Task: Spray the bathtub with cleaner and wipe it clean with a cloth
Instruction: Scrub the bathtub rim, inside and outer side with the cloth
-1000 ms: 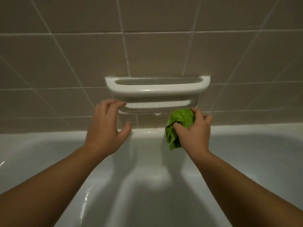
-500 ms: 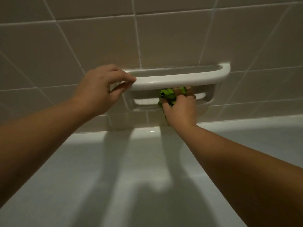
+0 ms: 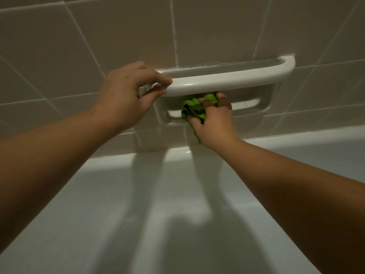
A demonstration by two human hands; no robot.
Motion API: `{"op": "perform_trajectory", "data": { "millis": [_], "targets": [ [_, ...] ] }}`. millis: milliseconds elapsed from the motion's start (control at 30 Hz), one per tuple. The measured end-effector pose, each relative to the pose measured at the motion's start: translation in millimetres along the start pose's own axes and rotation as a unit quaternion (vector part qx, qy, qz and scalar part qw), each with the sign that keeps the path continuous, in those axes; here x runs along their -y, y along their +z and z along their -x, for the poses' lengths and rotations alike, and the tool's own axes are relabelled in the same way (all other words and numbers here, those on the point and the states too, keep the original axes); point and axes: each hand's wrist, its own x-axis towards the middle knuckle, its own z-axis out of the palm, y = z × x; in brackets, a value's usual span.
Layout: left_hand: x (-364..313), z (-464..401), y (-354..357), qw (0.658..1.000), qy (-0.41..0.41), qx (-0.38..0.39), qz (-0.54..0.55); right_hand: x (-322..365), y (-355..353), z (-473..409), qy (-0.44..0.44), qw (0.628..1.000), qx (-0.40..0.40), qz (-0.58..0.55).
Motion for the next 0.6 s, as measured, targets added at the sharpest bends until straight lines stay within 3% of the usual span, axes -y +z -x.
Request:
{"op": "perform_trajectory", "data": {
  "millis": [133, 267, 467, 600],
  "targets": [
    [0.5, 0.1, 0.4, 1.0, -0.003, -0.001, -0.001, 40.3, 15.4, 4.5, -0.049, 0.998, 0.044, 0.015],
    [-1.3, 0.3, 0.7, 1.0, -0.02, 0.0, -0.002, 18.4, -11.8, 0.2, -0.093, 0.989, 0.078, 0.082],
    [-5.6, 1.6, 3.8, 0.999, -0.027, -0.017, -0.003, -61.7, -72.8, 8.7, 0.033, 0.983, -0.015, 0.182],
    [-9.0, 2.4, 5.9, 0.999, -0.046, -0.024, 0.004, -38.5, -64.4, 7.8, 0.051, 0.986, -0.016, 0.158]
  ]
}}
